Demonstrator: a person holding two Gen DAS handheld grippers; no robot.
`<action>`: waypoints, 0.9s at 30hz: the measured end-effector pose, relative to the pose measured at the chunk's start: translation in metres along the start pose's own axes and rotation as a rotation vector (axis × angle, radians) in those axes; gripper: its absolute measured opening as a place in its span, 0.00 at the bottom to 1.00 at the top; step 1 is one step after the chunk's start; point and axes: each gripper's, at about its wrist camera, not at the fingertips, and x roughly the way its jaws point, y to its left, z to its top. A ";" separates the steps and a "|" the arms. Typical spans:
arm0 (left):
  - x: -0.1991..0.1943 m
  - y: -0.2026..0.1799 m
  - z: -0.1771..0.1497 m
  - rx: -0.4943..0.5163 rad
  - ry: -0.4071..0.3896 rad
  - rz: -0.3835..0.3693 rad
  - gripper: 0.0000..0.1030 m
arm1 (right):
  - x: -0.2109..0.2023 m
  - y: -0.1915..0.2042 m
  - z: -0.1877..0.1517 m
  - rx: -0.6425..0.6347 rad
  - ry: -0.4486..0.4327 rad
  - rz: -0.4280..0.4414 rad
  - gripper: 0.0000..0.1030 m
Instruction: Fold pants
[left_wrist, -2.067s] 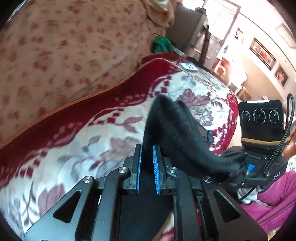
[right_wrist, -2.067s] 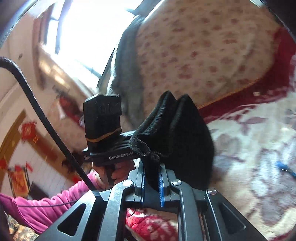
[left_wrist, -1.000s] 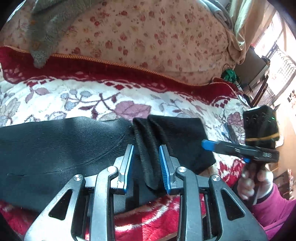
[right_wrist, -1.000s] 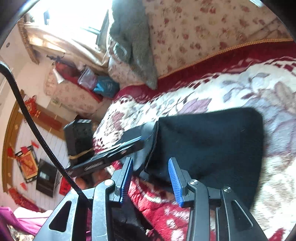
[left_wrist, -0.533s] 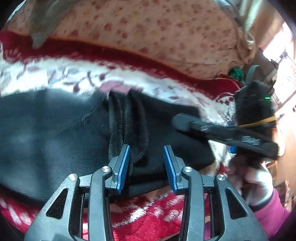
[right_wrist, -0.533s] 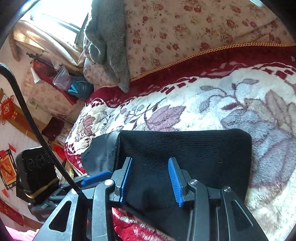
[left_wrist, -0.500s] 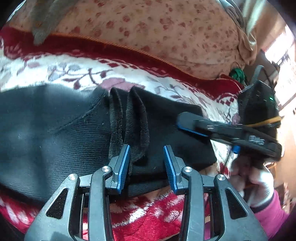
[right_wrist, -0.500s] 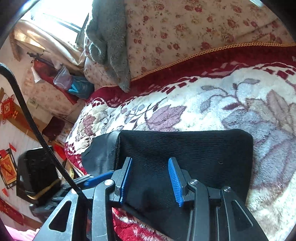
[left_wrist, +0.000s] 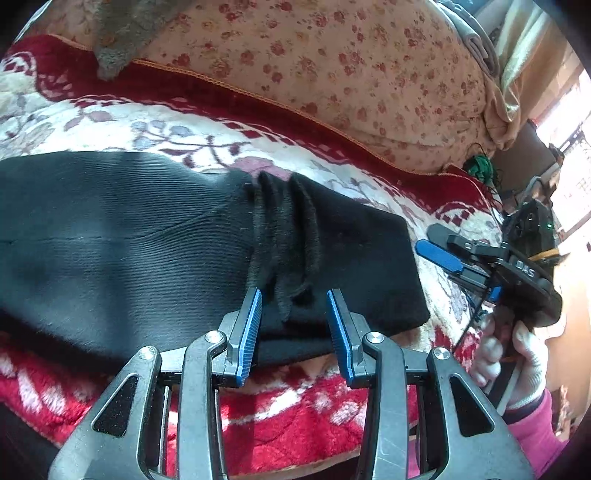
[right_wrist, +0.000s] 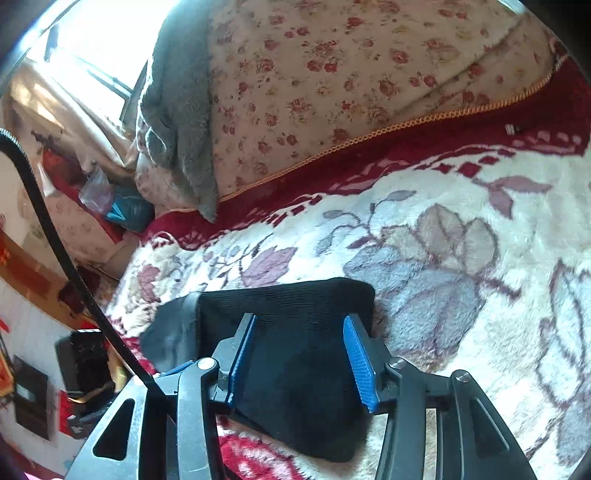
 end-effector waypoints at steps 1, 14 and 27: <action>-0.003 0.002 -0.001 -0.005 -0.007 0.019 0.35 | 0.001 0.005 0.000 -0.010 0.004 0.013 0.45; -0.043 0.042 -0.004 -0.060 -0.073 0.249 0.39 | 0.079 0.105 -0.003 -0.214 0.174 0.138 0.45; -0.103 0.145 -0.020 -0.412 -0.197 0.305 0.52 | 0.201 0.219 -0.008 -0.453 0.360 0.197 0.47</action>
